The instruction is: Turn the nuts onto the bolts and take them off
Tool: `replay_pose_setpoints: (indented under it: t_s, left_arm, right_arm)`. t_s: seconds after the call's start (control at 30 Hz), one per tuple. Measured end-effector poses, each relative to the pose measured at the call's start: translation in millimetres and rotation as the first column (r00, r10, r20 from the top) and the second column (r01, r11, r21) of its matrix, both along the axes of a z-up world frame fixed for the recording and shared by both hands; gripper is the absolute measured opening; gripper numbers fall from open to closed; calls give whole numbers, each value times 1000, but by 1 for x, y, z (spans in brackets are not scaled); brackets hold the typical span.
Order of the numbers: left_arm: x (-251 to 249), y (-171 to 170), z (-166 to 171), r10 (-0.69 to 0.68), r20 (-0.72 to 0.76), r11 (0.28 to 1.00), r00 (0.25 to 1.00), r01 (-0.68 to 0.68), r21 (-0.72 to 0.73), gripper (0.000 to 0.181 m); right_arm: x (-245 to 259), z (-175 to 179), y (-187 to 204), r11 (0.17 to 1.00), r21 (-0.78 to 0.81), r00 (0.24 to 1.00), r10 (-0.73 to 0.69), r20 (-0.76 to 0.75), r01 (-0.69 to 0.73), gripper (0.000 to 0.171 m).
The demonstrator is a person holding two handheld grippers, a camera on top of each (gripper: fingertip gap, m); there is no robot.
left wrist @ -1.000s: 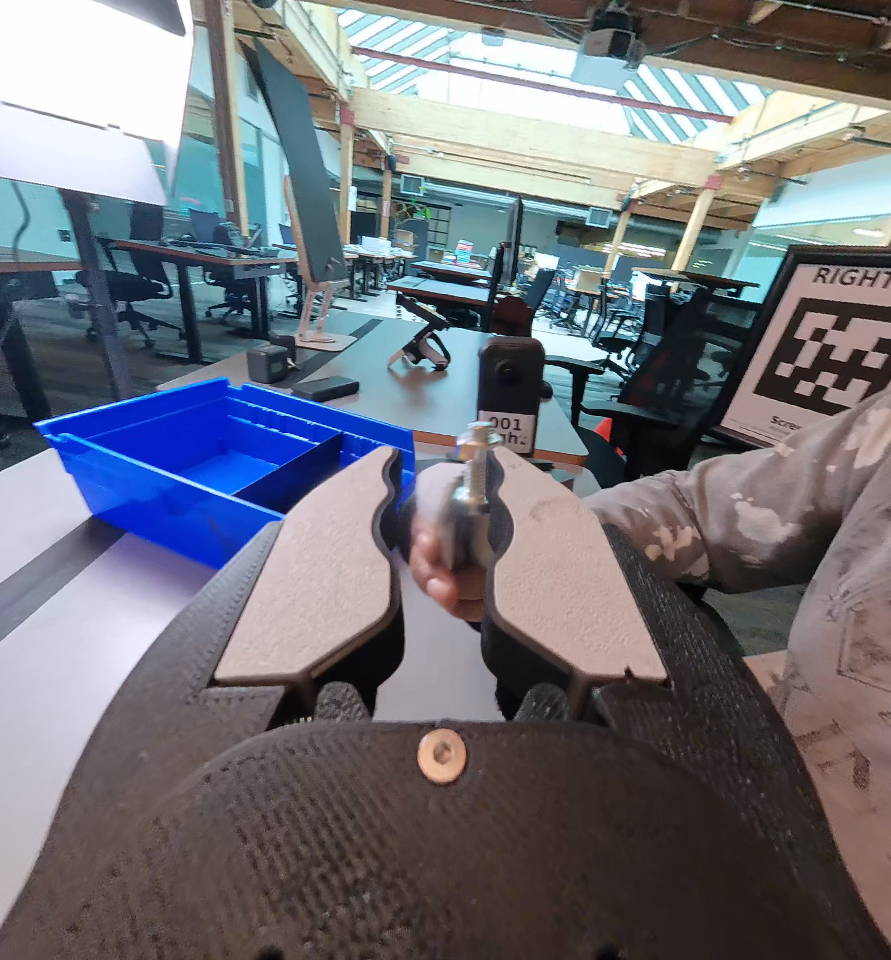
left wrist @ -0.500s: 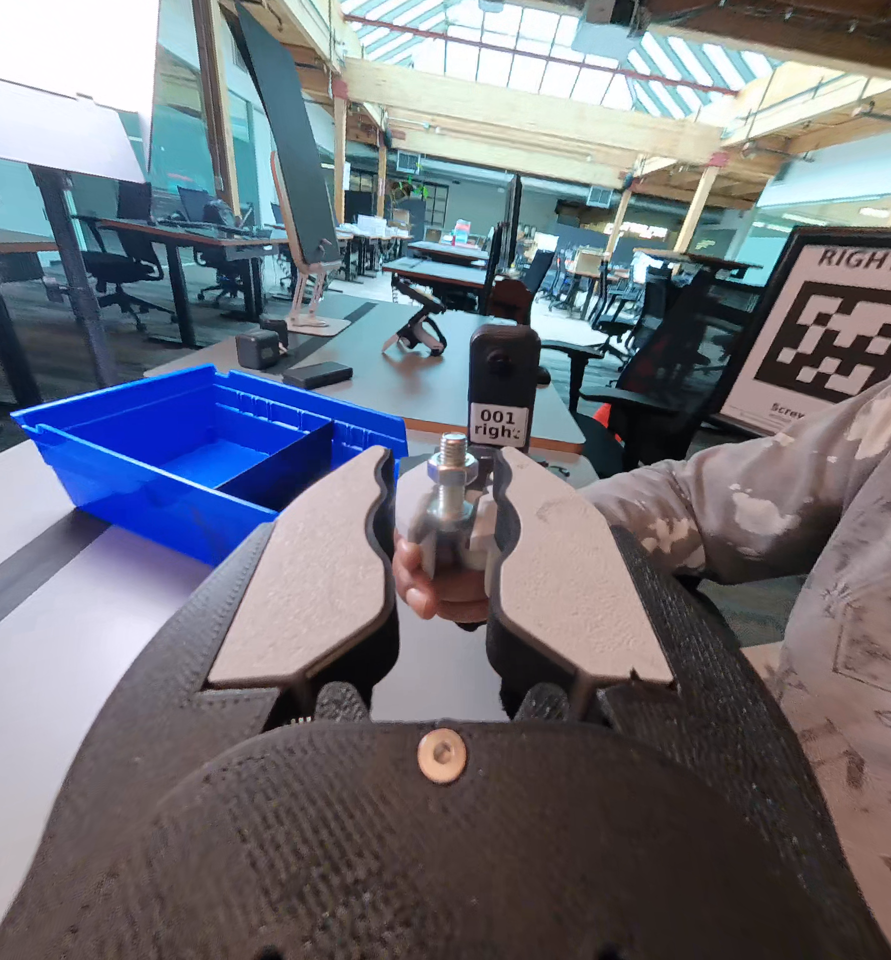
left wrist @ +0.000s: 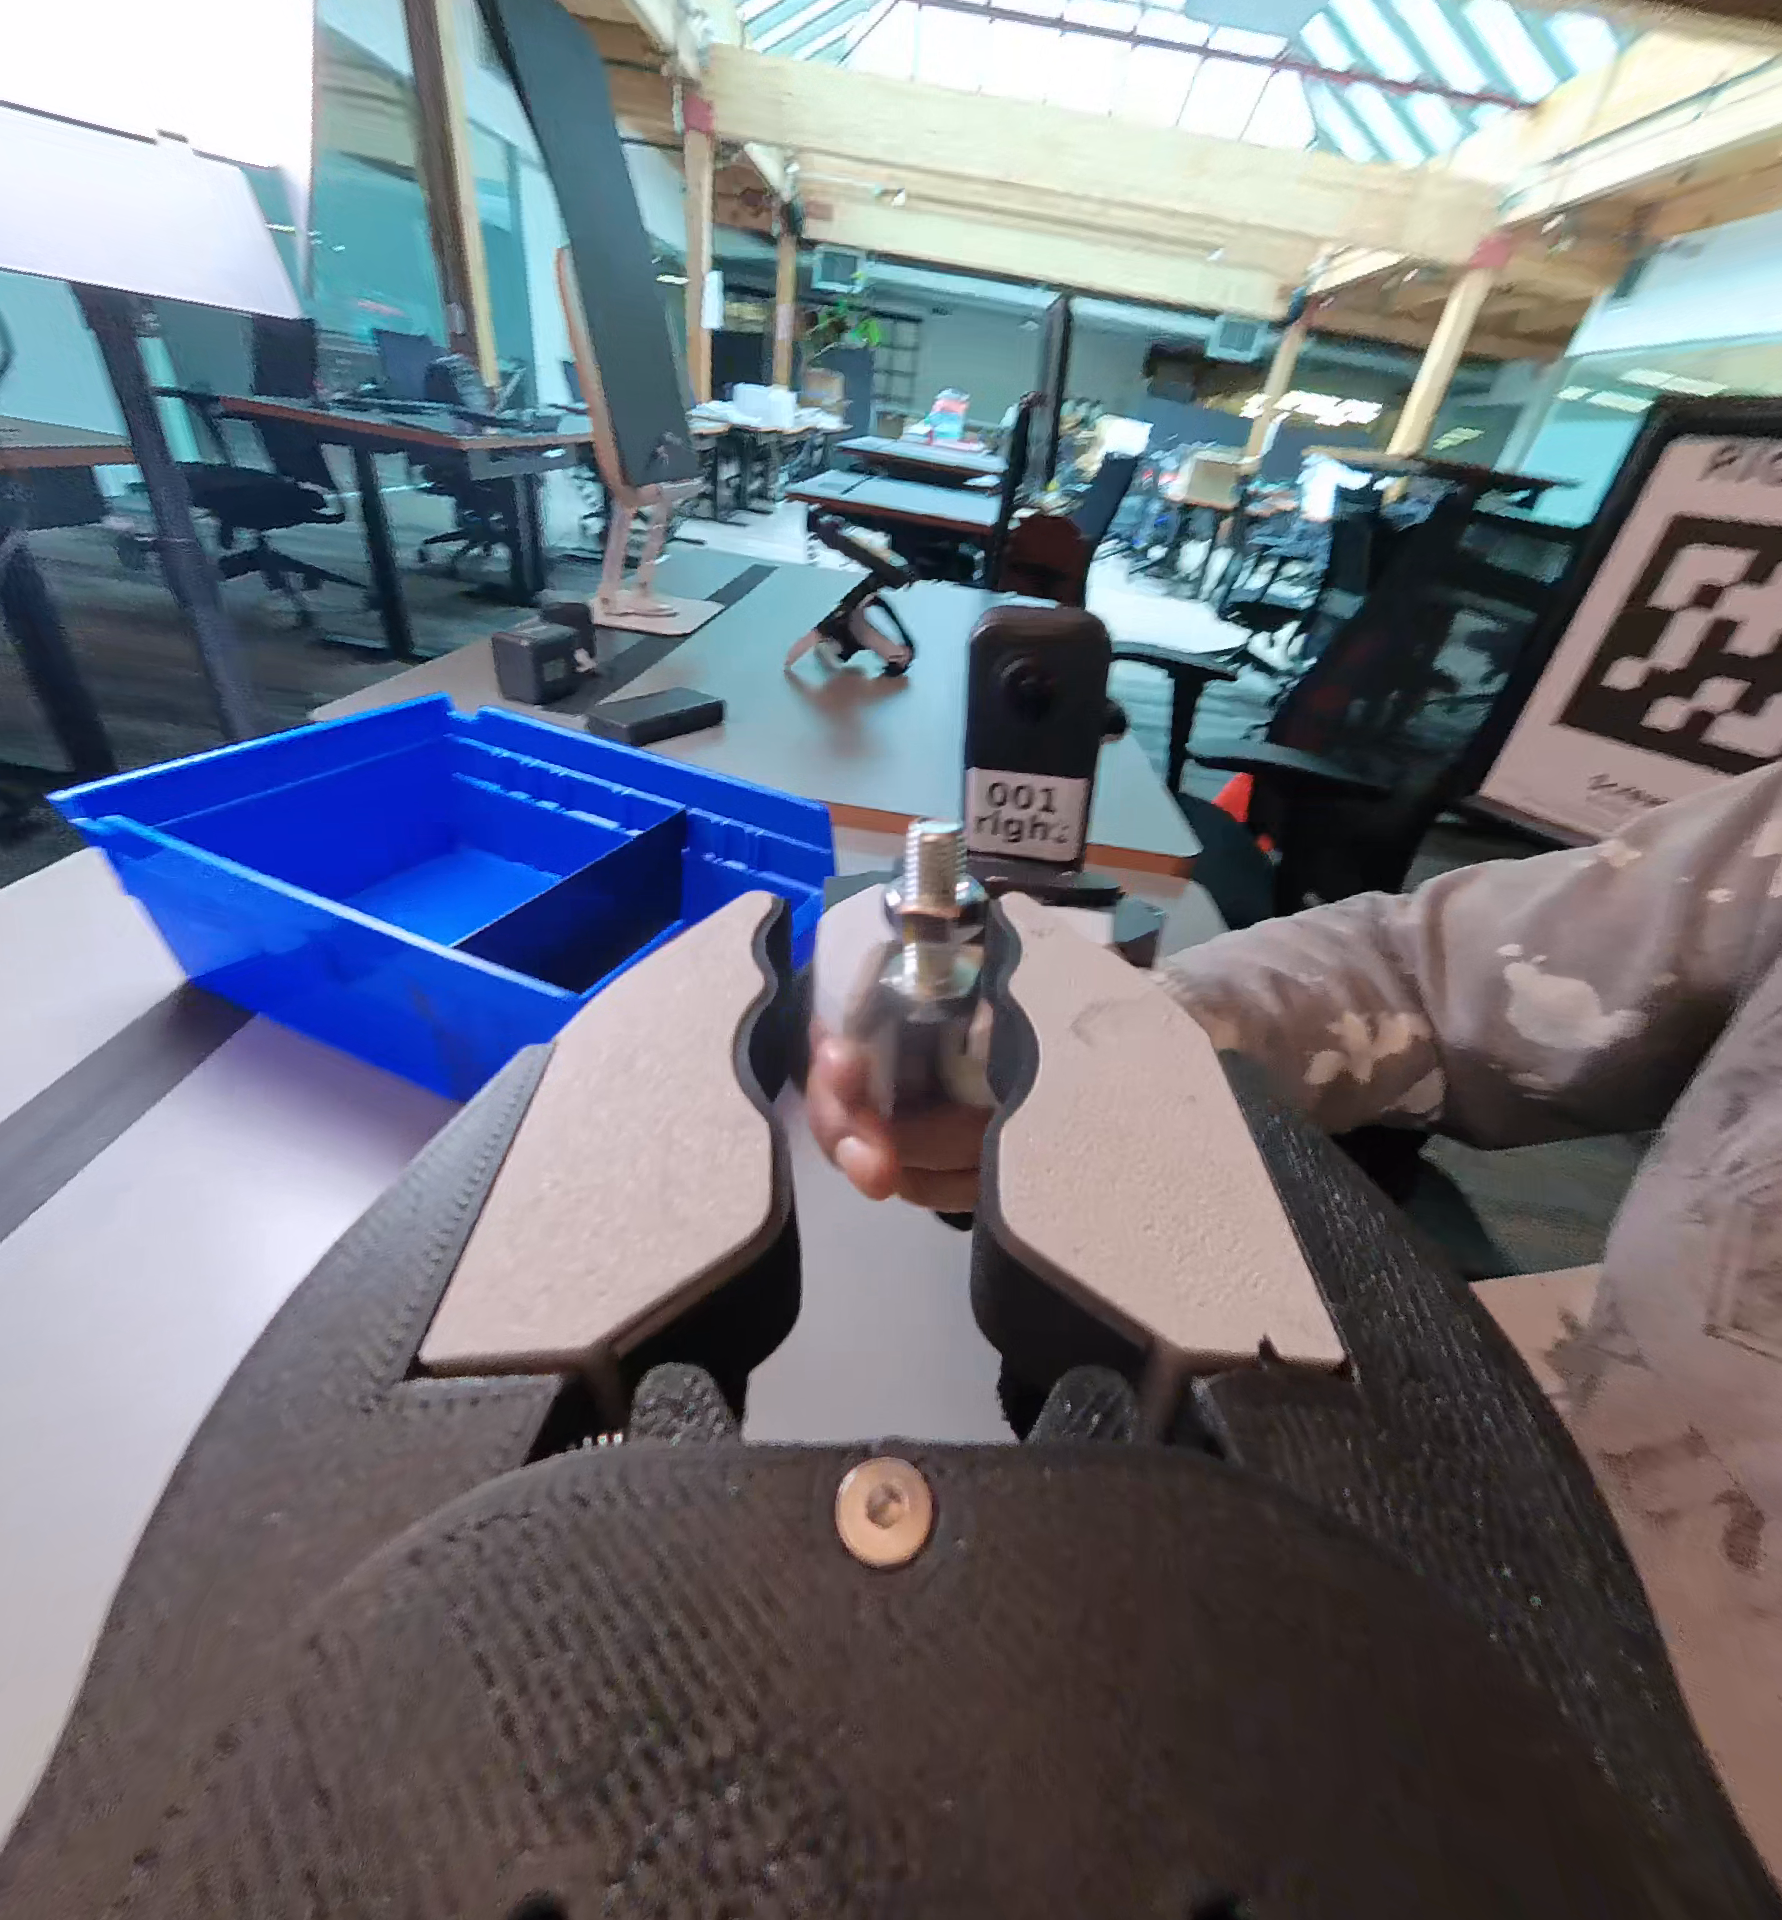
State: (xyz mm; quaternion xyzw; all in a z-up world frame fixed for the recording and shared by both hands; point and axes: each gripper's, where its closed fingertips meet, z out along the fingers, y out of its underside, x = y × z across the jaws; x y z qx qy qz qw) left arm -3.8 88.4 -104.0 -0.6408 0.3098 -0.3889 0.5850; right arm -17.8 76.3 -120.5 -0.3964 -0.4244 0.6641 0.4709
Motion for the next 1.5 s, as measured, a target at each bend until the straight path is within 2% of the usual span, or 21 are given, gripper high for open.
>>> replay_pose_setpoints:
  t_s: [0.07, 0.1, 0.13, 0.23, 0.4, 0.5, 0.53, 0.6, 0.8, 0.87, 0.9, 0.93, 0.97, 1.03, 1.17, 1.33, 1.4, 1.43, 1.47, 1.5]
  left_arm:
    - [-4, 2, 1, 11, -3, 1000, 1000, -11, 6, 33]
    - [-13, 10, 0, 80, -6, 997, 997, -80, -10, 15]
    - [-23, 16, -1, 138, -22, 990, 990, -138, 8, 14]
    - [-29, 14, 3, 113, 18, 994, 993, -112, -7, 22]
    - [-4, -1, 4, -9, 28, 1000, 1000, 10, -6, 36]
    - [-3, 3, -3, 18, -22, 1000, 1000, -18, 3, 33]
    - [-12, 10, -4, 74, -33, 997, 997, -75, -8, 17]
    - [-29, 19, -8, 151, -66, 989, 986, -151, 6, 17]
    - [-9, 3, 0, 18, 1, 1000, 1000, -18, -4, 34]
    - [-1, 2, -4, 5, -24, 1000, 1000, -6, -15, 33]
    - [-3, 4, -6, 23, -45, 1000, 999, -23, -3, 36]
    - [-8, 7, -6, 47, -47, 999, 998, -47, -2, 28]
    - [-22, 18, -10, 143, -82, 990, 986, -144, -8, 14]
    - [-37, 25, -13, 203, -107, 979, 973, -204, 0, 15]
    - [-37, 22, -7, 178, -60, 984, 982, -178, -6, 20]
    - [-4, 2, -4, -12, 6, 999, 1000, 12, -50, 35]
    - [-4, 8, -13, 37, -60, 999, 998, -39, -33, 34]
    - [-8, 11, -13, 58, -64, 998, 996, -60, -30, 29]
    - [-18, 19, -15, 127, -78, 990, 989, -131, -45, 14]
    - [-26, 23, -17, 162, -96, 986, 982, -166, -35, 16]
  right_arm:
    - [1, 2, 0, 1000, -4, 1000, 0, -9, 0, 18]
    - [4, 4, 0, 1000, -11, 999, 18, -34, -18, 18]
    - [7, 8, -1, 999, -21, 998, 38, -55, -39, 18]
    - [7, 9, 1, 1000, 0, 999, 15, -46, -15, 18]
    - [1, 0, 3, 1000, -3, 1000, -12, 2, 12, 18]
    - [0, 0, 2, 1000, 2, 1000, -17, 3, 17, 18]
    - [3, 2, 3, 1000, -5, 1000, -10, -16, 10, 18]
    - [6, 7, 3, 1000, -15, 999, 14, -38, -15, 18]
    - [1, -1, 6, 1000, -5, 1000, -26, 8, 26, 18]
    - [-1, -2, 4, 1000, 3, 1000, -25, 15, 25, 18]
    - [0, -1, 4, 1000, 2, 1000, -27, 11, 27, 18]
    - [0, -1, 5, 999, -2, 999, -33, 8, 33, 18]
    - [4, 3, 5, 1000, -7, 1000, -12, -21, 12, 18]
    - [6, 6, 6, 1000, -12, 1000, -9, -26, 9, 18]
    - [3, 2, 9, 999, -10, 1000, -31, -3, 31, 18]
    - [-2, -4, 10, 999, -4, 998, -51, 35, 51, 18]
    - [-2, -4, 8, 999, 0, 998, -49, 32, 49, 18]
    - [-2, -4, 11, 998, -5, 998, -61, 35, 61, 18]
    - [1, -2, 11, 999, -8, 999, -47, 13, 48, 18]
    - [3, 1, 10, 999, -19, 1000, -28, -4, 28, 18]
